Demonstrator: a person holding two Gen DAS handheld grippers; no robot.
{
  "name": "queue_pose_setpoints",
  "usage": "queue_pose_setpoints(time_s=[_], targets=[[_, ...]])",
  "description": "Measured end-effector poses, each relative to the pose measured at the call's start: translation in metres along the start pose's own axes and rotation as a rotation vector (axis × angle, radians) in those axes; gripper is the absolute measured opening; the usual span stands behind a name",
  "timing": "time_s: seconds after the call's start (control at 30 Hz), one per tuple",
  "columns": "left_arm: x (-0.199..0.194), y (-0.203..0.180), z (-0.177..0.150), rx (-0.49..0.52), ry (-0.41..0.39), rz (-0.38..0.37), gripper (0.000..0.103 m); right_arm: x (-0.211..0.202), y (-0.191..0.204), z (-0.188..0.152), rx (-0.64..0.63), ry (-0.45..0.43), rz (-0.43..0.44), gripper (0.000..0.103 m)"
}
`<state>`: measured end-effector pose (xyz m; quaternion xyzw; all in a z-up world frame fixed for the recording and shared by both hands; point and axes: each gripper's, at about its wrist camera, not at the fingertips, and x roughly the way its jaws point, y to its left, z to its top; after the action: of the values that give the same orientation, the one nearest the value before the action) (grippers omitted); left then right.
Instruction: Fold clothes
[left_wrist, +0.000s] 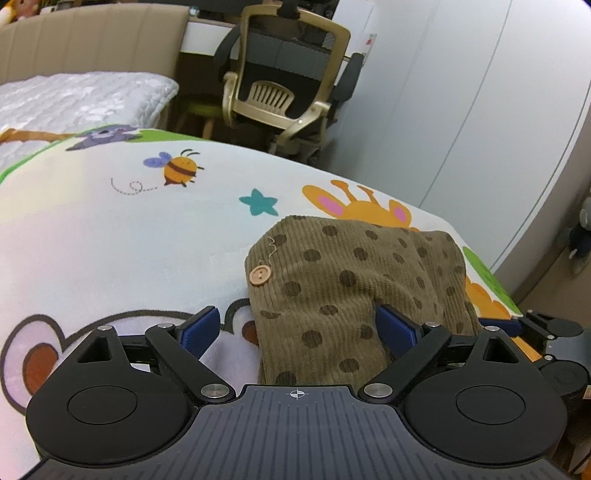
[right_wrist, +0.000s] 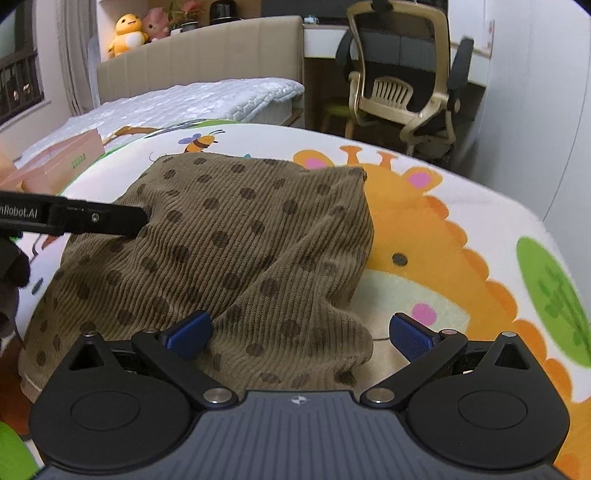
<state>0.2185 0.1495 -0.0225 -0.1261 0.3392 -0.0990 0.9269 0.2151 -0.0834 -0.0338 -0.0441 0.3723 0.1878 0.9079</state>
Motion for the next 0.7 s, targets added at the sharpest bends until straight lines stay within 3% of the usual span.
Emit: queue_pose_setpoints(time_s=[0.33, 0.7], targets=[[0.004, 0.004, -0.004, -0.031, 0.005, -0.016, 0.098, 0.005, -0.008, 0.001, 0.098, 0.040, 0.039, 0.103], [0.006, 0.007, -0.007, -0.069, 0.016, -0.026, 0.099, 0.008, 0.006, -0.006, 0.084, -0.024, 0.028, 0.103]])
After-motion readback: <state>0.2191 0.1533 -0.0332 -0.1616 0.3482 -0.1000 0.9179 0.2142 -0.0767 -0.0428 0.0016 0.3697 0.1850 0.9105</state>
